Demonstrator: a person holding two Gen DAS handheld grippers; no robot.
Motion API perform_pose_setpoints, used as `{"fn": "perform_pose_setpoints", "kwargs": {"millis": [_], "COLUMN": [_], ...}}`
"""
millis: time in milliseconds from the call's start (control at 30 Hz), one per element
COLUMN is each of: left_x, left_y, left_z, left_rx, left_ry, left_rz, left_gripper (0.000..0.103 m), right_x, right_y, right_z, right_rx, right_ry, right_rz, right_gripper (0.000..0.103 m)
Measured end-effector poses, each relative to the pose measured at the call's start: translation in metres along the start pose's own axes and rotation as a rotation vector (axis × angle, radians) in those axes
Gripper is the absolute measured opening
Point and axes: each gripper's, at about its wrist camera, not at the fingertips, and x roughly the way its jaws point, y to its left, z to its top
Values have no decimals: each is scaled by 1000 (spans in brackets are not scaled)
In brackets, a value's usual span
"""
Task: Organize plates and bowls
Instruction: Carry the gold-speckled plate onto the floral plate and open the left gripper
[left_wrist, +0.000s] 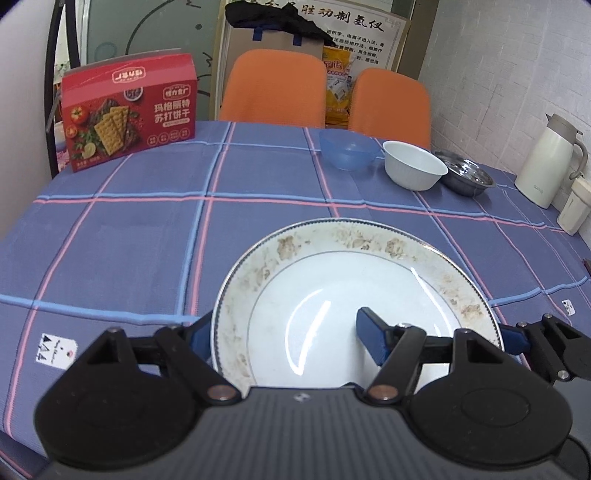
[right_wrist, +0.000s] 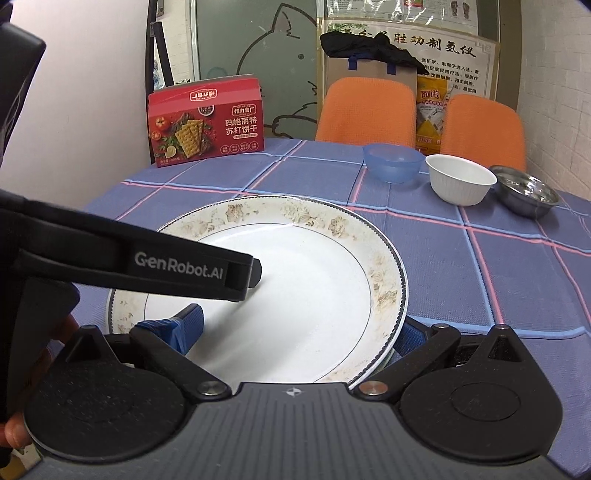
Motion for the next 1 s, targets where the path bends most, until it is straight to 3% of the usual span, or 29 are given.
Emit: {"fn": "perform_pose_setpoints", "kwargs": {"millis": [167,400,533,600,800,1000], "left_x": [5,-9,-11,-12,-14,-15], "left_y": [7,-1,-5,-7,-7,-11], "left_z": [2,9,13,13,13,12], "left_rx": [-24,59,61,59,58,64], "left_ry": [-2,-104,-114,-121,-125,-122], "left_rz": [7,59,48,48,57,56], "left_gripper": [71,80,82,92,92,94], "right_x": [6,-2,7,6,-5,-6], "right_y": [0,-13,-15,-13,-14,-27], "right_z": [0,6,4,2,7,6], "right_rx": [-17,23,30,11,-38,12], "right_ry": [20,-28,25,21,-51,-32], "right_rz": [17,-17,-5,-10,-58,-33], "right_gripper": [89,88,91,91,89,89]}}
